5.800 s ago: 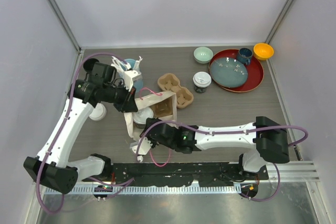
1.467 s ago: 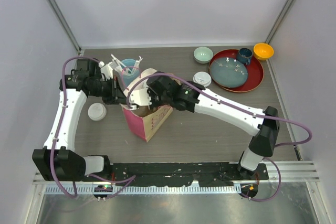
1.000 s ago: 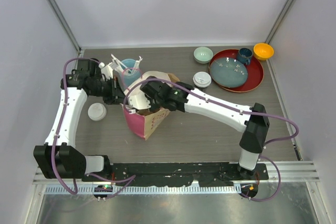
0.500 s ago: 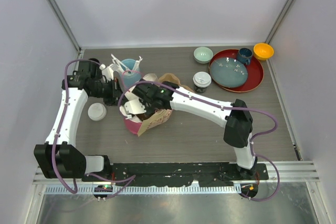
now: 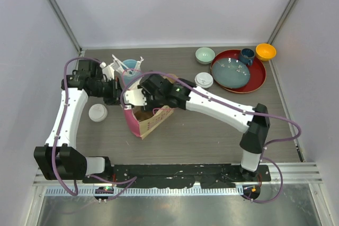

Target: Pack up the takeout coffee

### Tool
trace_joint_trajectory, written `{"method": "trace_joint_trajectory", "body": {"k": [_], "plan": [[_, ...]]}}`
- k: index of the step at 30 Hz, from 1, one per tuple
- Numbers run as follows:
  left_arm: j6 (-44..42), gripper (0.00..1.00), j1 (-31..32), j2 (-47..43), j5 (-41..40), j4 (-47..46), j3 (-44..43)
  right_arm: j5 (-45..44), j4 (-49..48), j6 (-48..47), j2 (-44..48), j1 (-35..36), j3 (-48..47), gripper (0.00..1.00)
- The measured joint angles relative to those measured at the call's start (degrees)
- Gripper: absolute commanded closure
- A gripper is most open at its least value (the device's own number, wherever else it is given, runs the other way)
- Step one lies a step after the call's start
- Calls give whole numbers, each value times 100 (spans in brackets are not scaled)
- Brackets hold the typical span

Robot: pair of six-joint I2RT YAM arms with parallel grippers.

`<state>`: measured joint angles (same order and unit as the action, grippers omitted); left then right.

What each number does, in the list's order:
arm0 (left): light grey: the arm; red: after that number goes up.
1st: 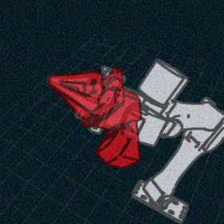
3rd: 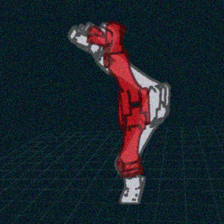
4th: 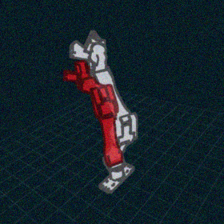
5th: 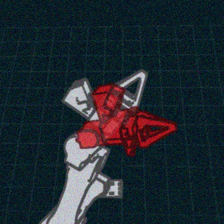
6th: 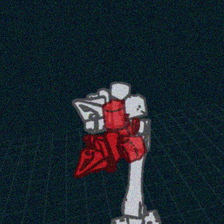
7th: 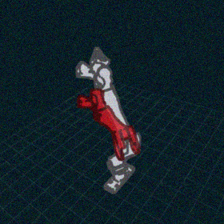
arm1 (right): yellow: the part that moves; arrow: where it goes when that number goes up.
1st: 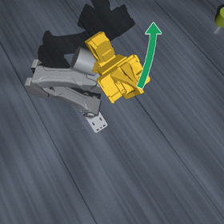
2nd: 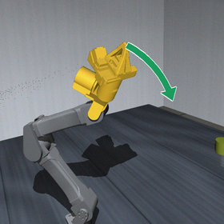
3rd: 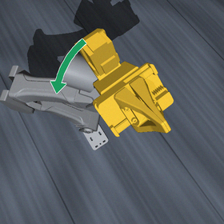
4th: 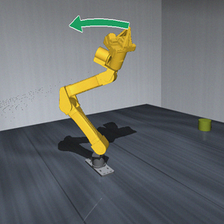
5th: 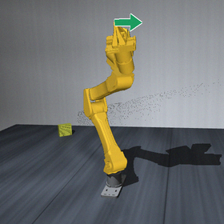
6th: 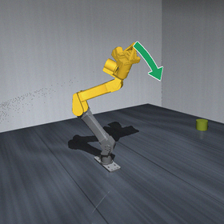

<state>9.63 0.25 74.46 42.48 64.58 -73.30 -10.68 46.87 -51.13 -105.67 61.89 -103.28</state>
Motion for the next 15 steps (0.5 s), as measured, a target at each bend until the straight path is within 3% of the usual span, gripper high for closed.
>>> {"method": "trace_joint_trajectory", "body": {"k": [15], "plan": [[-544,100,0,9,-350,216,-267,1169,-1622,925,1285,-188,542,31]]}}
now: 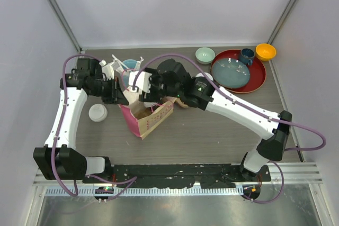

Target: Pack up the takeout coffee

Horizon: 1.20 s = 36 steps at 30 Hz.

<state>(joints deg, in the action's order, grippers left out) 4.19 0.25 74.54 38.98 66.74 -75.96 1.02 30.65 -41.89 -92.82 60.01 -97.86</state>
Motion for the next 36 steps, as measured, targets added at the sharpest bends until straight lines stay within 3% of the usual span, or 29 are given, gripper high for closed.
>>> {"method": "trace_joint_trajectory", "body": {"k": [2,9,18,27,34,36], "plan": [[-24,100,0,0,0,2,0,111,-278,326,46,-125,33,26],[-44,100,0,4,4,2,0,210,-1012,1499,356,-452,42,21],[-44,100,0,20,7,0,0,-260,-1084,3056,529,-828,-280,17],[-46,100,0,20,9,0,0,-1217,-535,4465,848,-2544,-278,15],[-55,100,0,20,7,-2,0,-1215,-168,5023,949,-4074,472,16],[-63,100,0,20,7,-2,0,-1040,-74,5163,890,-4409,697,20]]}}
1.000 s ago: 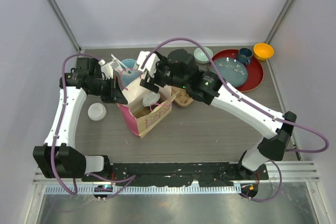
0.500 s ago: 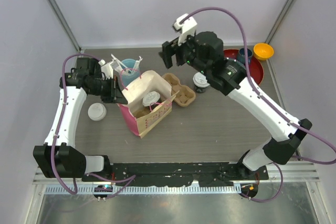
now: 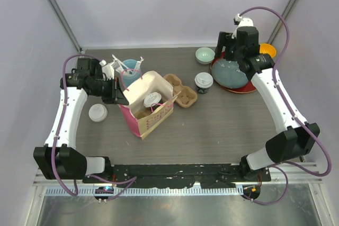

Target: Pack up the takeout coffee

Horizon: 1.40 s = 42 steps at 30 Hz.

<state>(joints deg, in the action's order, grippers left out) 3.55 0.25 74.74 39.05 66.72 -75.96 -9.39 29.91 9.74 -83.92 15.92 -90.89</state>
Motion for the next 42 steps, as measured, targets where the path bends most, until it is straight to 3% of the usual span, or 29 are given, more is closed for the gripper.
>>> {"method": "trace_joint_trajectory", "body": {"k": [7,14,20,22,27,31,38,40,42], "plan": [[-22,100,0,0,0,0,0,435,297,181,-566,-461,278,31],[-90,100,0,0,2,0,0,1082,697,-42,-1453,-343,199,30],[-103,100,0,0,2,2,0,1296,931,-1488,-1593,726,155,32],[-105,100,0,0,2,0,0,1368,1108,-1998,-1665,1019,-4,28],[-107,100,0,0,2,0,0,2116,1631,-4046,-1606,817,4,21],[-114,100,2,0,2,2,0,2605,2234,-5716,-1565,481,22,25],[-127,100,2,-2,0,7,0,2706,2798,-7344,-1650,240,-260,32],[-127,100,0,-2,0,7,0,2708,2785,-7582,-1690,247,-262,45],[-129,100,2,-2,0,9,-2,2699,2693,-7801,-1733,275,-249,48]]}}
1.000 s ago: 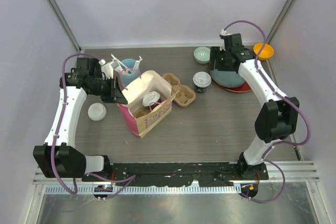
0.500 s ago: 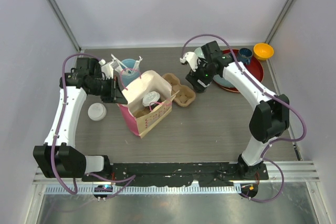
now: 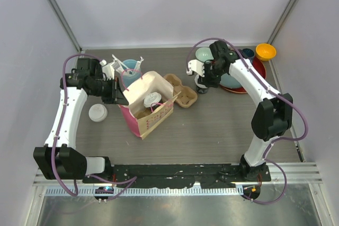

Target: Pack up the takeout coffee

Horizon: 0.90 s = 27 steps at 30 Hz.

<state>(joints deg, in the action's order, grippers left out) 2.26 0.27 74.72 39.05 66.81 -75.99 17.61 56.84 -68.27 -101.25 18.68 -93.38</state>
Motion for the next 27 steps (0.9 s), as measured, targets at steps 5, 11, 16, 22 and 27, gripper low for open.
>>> {"method": "trace_joint_trajectory", "body": {"k": [5,11,16,22,27], "plan": [[-17,100,0,0,-2,33,-24,-127,-221,-326,-138,114,52,47],[-44,100,0,2,-2,35,-31,-282,-286,-485,-411,184,52,44],[-83,100,4,2,-2,35,-31,-452,-400,-516,-542,229,98,44],[-96,100,4,2,-2,35,-31,-590,-754,-538,-542,260,398,45],[-101,100,9,2,0,35,-31,-708,-1025,-605,-542,297,514,47]]}}
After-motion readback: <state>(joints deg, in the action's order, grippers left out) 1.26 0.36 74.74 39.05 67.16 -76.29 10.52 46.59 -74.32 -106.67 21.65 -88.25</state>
